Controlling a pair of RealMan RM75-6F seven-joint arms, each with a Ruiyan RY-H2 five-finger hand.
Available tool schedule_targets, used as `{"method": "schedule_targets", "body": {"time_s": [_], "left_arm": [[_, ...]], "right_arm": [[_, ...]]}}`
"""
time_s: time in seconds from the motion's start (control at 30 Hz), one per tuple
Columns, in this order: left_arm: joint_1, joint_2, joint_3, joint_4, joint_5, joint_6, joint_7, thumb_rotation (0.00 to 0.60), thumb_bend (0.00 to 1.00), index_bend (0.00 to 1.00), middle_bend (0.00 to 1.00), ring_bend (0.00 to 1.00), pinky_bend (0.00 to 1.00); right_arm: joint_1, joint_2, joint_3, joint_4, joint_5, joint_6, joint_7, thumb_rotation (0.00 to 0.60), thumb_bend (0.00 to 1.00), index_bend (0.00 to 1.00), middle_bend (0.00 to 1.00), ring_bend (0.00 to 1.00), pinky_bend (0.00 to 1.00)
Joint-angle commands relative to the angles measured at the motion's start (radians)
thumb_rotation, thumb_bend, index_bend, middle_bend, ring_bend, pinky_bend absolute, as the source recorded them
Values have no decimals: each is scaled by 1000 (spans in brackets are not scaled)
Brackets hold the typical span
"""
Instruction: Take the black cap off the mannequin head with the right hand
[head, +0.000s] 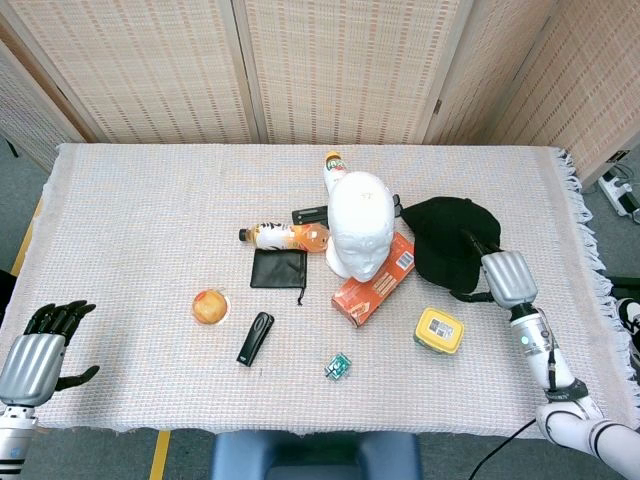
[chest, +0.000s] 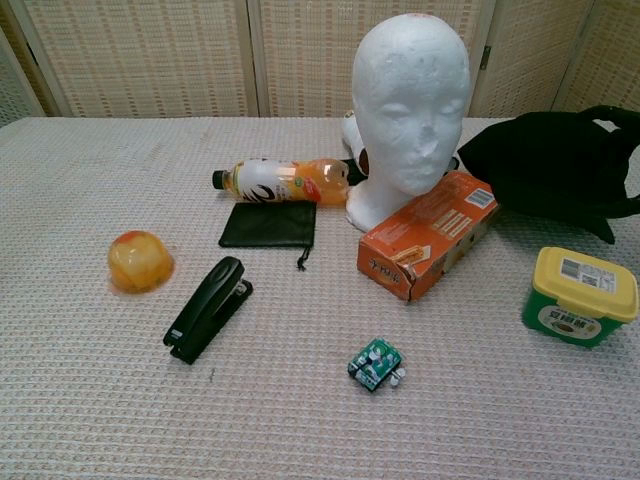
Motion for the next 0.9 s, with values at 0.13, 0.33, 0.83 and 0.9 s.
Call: {"method": "schedule_targets", "body": {"time_s": [0.13, 0.33, 0.83, 0.9], "left_arm": [[1, 2, 1, 1, 3, 1, -3, 600, 128, 202, 194, 184, 161], [2, 1, 2, 4, 8, 5, -9, 600, 128, 202, 193, 184, 160], [4, -29, -5, 21, 20, 24, -17, 600, 127, 202, 194, 184, 161], [5, -36, -6, 26, 24, 30, -18, 600, 127, 202, 194, 184, 160]], "right_arm": [[-92, 165, -29, -239, 17, 71, -94, 338, 7, 0, 272, 227, 477], [-188, 306, -83, -414, -23, 176, -151, 353, 6, 22, 281, 251, 478], [-391, 395, -156, -531, -136, 433, -173, 353, 44, 181, 346, 340, 572], [-395, 386, -151, -527, -149, 443, -164, 353, 46, 192, 351, 345, 572]]}}
